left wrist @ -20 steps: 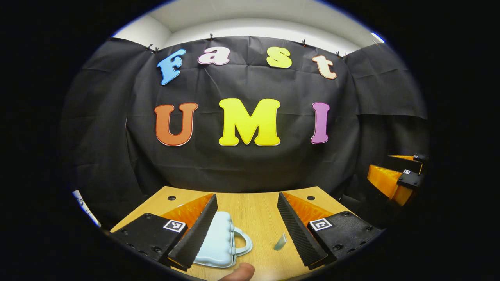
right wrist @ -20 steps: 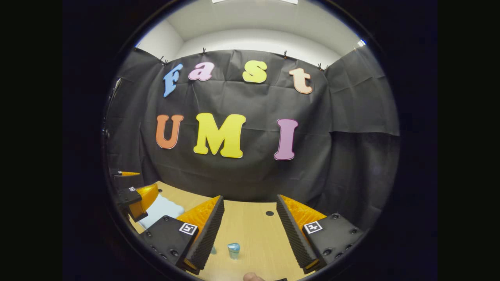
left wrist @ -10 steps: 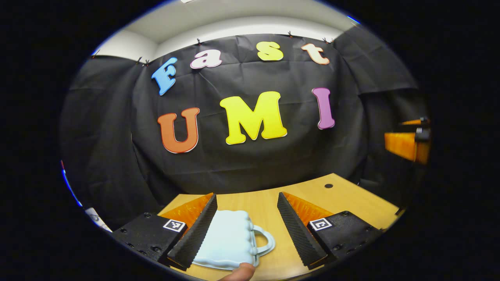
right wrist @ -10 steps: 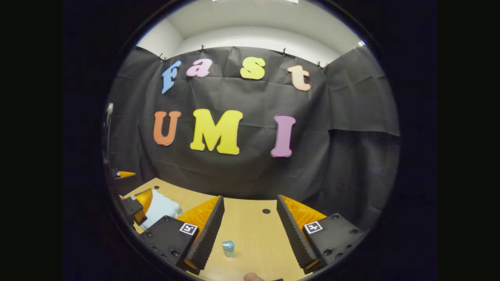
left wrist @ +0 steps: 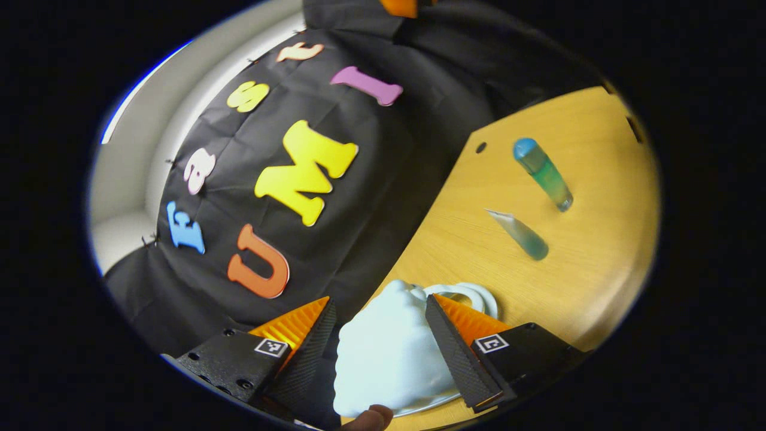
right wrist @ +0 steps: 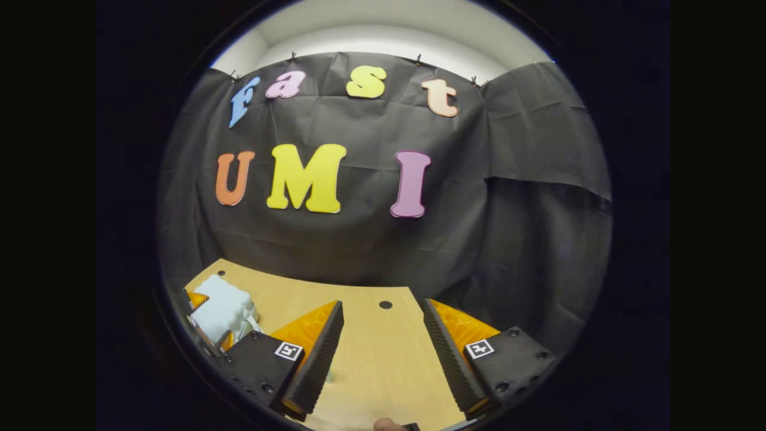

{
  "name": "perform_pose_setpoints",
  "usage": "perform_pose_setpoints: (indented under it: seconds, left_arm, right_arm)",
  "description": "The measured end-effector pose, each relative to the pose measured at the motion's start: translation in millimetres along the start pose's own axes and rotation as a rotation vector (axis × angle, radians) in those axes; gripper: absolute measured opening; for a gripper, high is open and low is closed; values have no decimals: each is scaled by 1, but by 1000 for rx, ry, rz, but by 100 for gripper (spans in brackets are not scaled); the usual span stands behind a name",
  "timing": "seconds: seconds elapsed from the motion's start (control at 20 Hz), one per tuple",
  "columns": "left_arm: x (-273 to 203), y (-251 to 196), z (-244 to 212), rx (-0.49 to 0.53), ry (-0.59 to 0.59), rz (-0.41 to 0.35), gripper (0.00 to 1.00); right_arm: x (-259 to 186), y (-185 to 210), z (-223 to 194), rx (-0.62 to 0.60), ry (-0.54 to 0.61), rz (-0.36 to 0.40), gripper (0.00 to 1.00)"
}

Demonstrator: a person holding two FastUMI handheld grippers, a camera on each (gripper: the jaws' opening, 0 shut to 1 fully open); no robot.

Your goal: First open the suitcase, pack the skin care products into it, and then close the suitcase.

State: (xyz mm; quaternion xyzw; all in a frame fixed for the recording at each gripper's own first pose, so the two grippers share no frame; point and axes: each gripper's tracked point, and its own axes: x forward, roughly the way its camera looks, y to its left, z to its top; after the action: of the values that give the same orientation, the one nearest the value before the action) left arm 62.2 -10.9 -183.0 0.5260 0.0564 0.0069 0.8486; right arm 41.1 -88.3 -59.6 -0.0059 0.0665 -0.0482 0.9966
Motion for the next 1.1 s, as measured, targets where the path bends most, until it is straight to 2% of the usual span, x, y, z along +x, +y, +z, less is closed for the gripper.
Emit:
perform_pose_setpoints:
  seconds: [0.2,0.4,0.7,0.75,0.8,0.85,0.9,0.95,1.0,1.05,1.1]
  left_arm:
    - [11,-36,-12,160,44,-43,97]
    - [29,-57,-36,236,137,-61,99]
    - [52,-67,-36,364,160,-48,93]
    - [53,-71,-39,361,172,-59,77]
    - [54,-72,-40,361,182,-56,71]
    - [54,-72,-40,357,194,-61,60]
    - [58,-74,-43,346,210,-75,56]
    - [60,-80,-47,334,232,-98,40]
    - [58,-81,-43,340,228,-101,31]
    - [61,-81,-41,332,222,-105,23]
    - [65,-81,-44,313,226,-114,21]
  right_arm:
    - [8,-17,-13,10,35,-16,80]
    - [16,-28,-30,22,86,-13,80]
    - [29,-35,-42,7,116,28,80]
    - [31,-36,-43,4,118,36,80]
    - [33,-37,-43,1,118,45,80]
    - [35,-38,-45,-4,119,55,80]
    - [37,-39,-45,-7,120,63,80]
    - [39,-42,-46,-9,121,71,80]
    - [41,-44,-46,-10,121,80,80]
    - [43,-43,-47,-9,123,92,80]
    - [45,-45,-47,-11,124,101,80]
